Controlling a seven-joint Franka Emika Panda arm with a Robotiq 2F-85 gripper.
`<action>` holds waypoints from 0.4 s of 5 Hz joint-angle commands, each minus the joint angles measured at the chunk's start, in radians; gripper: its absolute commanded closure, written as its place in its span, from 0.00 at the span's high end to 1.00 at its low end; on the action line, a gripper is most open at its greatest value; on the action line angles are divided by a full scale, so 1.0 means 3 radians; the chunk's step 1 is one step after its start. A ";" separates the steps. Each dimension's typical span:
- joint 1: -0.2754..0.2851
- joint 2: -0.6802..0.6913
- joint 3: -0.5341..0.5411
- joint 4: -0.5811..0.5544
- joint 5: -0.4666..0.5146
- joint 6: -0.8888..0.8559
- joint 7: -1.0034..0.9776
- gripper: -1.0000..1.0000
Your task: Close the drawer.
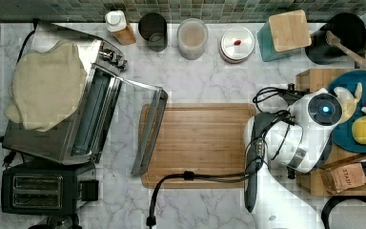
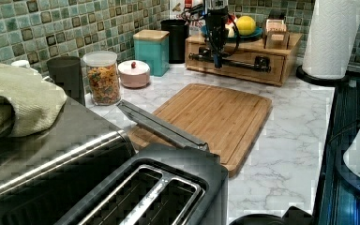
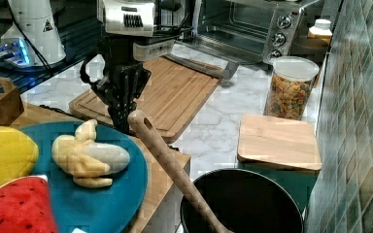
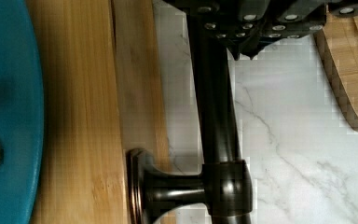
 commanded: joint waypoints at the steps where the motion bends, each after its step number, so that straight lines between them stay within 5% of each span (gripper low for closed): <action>1: -0.0457 0.0048 -0.0431 0.0274 -0.0110 0.0066 -0.0195 0.00; 2: -0.0287 0.0071 -0.0611 0.0272 -0.0009 0.0073 -0.0261 0.00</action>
